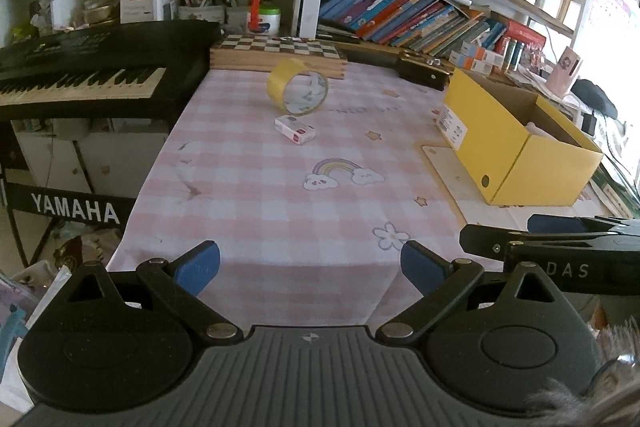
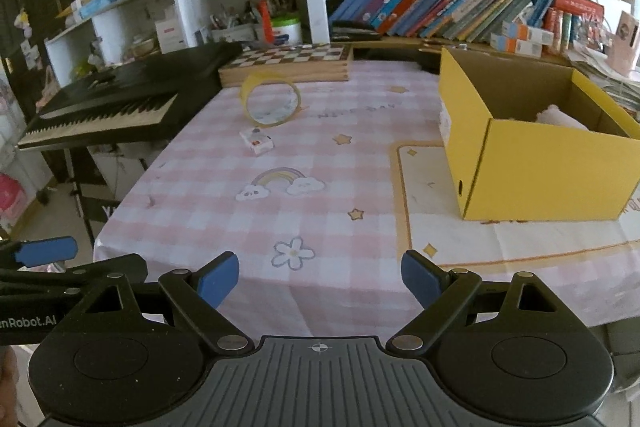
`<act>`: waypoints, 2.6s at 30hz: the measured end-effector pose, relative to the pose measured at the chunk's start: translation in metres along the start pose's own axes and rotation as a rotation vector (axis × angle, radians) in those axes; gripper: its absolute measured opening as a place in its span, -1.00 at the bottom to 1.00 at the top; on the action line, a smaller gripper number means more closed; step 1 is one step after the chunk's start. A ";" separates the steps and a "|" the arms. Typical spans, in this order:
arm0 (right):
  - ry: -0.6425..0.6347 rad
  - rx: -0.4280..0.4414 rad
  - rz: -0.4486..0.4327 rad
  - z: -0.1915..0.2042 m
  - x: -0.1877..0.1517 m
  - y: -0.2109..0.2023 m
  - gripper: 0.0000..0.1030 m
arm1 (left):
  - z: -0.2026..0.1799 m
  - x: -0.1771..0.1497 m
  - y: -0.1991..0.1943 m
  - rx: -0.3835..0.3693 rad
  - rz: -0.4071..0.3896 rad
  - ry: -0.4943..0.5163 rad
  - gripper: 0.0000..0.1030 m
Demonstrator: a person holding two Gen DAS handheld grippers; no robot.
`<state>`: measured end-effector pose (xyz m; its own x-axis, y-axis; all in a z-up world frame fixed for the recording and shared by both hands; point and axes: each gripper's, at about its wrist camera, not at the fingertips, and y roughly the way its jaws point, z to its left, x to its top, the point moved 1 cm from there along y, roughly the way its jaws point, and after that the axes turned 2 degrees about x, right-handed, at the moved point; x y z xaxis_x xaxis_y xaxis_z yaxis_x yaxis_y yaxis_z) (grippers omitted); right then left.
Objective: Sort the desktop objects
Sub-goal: 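Move both tools down toward the yellow tape roll and white medicine box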
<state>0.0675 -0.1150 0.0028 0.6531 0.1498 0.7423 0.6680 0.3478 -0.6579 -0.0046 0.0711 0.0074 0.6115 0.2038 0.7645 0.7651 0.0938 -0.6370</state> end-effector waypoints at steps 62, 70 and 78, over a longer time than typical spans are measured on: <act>-0.033 0.169 0.058 -0.043 0.167 0.204 0.75 | 0.000 0.132 0.274 0.004 0.124 0.141 0.12; -0.055 0.212 0.060 -0.033 0.174 0.216 0.75 | 0.006 0.125 0.254 0.024 0.144 0.089 0.12; -0.110 0.291 0.088 -0.005 0.174 0.235 0.76 | 0.033 0.107 0.218 0.118 0.159 -0.034 0.12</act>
<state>0.3403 -0.0113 -0.0233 0.6506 0.2847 0.7040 0.4704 0.5767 -0.6679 0.2209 0.1460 -0.0527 0.7144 0.2575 0.6506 0.6292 0.1704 -0.7583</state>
